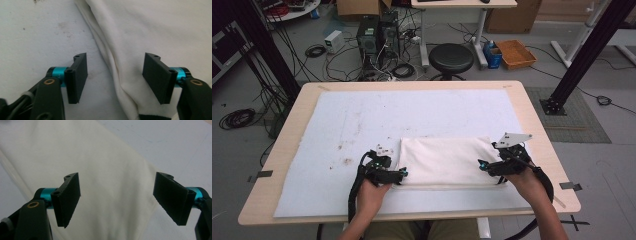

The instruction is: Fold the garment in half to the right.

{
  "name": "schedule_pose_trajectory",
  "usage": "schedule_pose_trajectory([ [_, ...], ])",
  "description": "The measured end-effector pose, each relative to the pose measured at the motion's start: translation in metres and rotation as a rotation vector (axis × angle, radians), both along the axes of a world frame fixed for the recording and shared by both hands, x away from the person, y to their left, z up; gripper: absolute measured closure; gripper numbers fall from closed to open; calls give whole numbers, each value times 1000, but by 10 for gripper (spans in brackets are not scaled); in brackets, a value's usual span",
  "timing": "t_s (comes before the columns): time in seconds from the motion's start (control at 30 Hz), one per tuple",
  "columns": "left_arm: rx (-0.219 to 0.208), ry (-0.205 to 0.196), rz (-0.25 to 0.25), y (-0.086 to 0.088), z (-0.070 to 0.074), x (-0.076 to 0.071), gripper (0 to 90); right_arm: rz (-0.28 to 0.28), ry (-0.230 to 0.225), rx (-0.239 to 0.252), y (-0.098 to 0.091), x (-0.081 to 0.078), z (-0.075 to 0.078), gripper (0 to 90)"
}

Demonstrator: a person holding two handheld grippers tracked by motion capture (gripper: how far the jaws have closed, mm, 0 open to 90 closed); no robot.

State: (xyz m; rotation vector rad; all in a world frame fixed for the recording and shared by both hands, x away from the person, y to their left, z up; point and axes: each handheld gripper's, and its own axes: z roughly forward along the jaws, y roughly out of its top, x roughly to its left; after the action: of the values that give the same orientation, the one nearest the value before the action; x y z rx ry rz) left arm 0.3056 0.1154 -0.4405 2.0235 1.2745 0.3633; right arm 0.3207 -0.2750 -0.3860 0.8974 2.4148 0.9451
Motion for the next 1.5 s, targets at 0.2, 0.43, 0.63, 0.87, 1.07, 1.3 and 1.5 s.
schedule_pose_trajectory([
  [0.2,39,-16,-26,-1,1,-9,451,58,12,-33,25,12,7,217],
  [0.43,61,-48,-98,-7,0,-17,733,130,19,-55,71,47,26,218],
  [0.63,38,-30,-118,-5,0,-15,823,161,71,-63,117,81,20,230],
  [0.87,7,-15,-113,-2,0,-13,826,217,137,-74,181,107,8,229],
  [1.07,-5,-16,-116,0,-1,-13,826,233,191,-126,219,123,-6,247],
  [1.3,-43,-10,-102,3,-3,-13,826,218,244,-141,234,132,-21,333],
  [1.5,-49,-3,-103,3,-3,-12,827,251,254,-147,242,133,-25,524],
])
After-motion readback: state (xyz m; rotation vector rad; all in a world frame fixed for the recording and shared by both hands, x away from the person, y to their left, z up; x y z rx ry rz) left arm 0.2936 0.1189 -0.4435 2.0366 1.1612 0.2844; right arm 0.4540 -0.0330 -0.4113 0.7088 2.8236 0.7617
